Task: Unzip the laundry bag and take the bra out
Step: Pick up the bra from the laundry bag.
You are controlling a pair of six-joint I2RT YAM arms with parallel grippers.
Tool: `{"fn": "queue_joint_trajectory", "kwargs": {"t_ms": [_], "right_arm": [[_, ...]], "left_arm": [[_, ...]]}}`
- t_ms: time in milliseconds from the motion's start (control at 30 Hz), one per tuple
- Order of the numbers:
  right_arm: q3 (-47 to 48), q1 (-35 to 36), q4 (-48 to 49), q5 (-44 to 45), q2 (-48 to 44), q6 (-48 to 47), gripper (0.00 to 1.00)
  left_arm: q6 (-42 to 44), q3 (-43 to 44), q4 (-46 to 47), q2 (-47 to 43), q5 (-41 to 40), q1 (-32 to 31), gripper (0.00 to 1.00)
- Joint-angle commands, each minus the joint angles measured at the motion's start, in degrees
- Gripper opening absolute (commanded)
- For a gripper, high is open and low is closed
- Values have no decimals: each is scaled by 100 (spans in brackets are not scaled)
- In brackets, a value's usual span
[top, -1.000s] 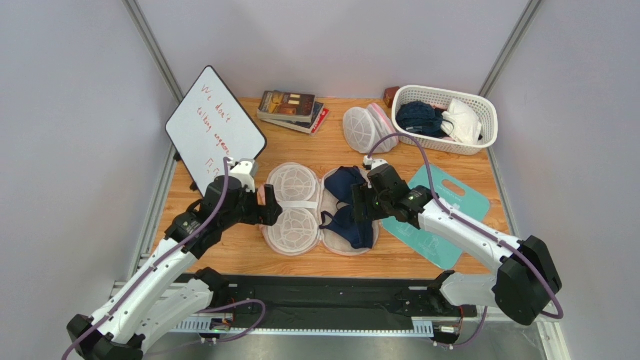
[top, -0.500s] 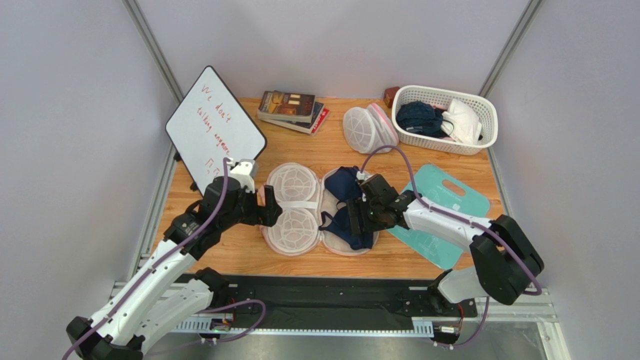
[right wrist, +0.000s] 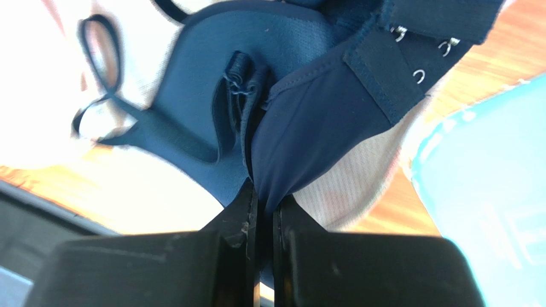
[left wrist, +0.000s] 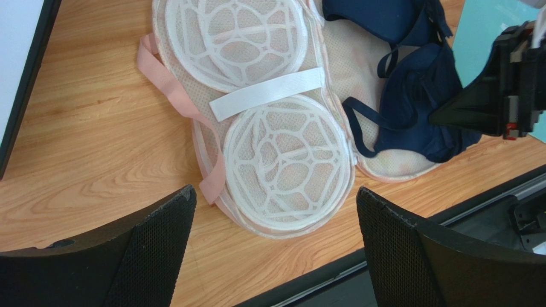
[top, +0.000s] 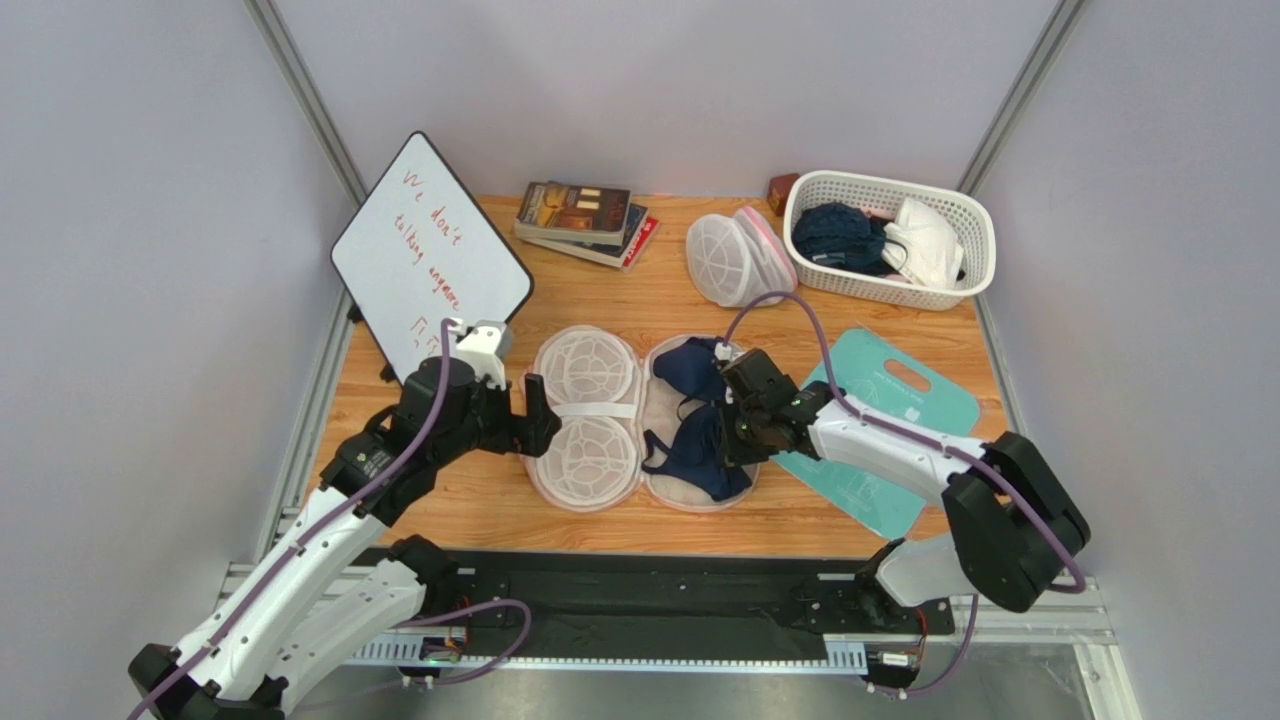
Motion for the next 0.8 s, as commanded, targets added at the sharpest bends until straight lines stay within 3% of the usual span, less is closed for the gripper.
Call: {"fn": "queue_joint_trajectory", "kwargs": {"t_ms": [0,333,500,600,767], "right_arm": [[667,0,-555,220,-711,-156,0],[2617,-325,-2032,871,-1740,-859,0],[3532,-1220,-2366,740,-1837,-1272,0],[4164,-2002,-2446,215,-1662,-1510,0],[5210,-3126,-2428,-428,-872,-1800,0]], "left_arm": [[200,147,-95,-76,42,37,100],[367,200,-131,-103,-28,37,100],[454,279,-139,-85,-125,37,100],[578,322,-130,-68,-177,46,100],[692,305,-122,-103,-309,46,100]]}}
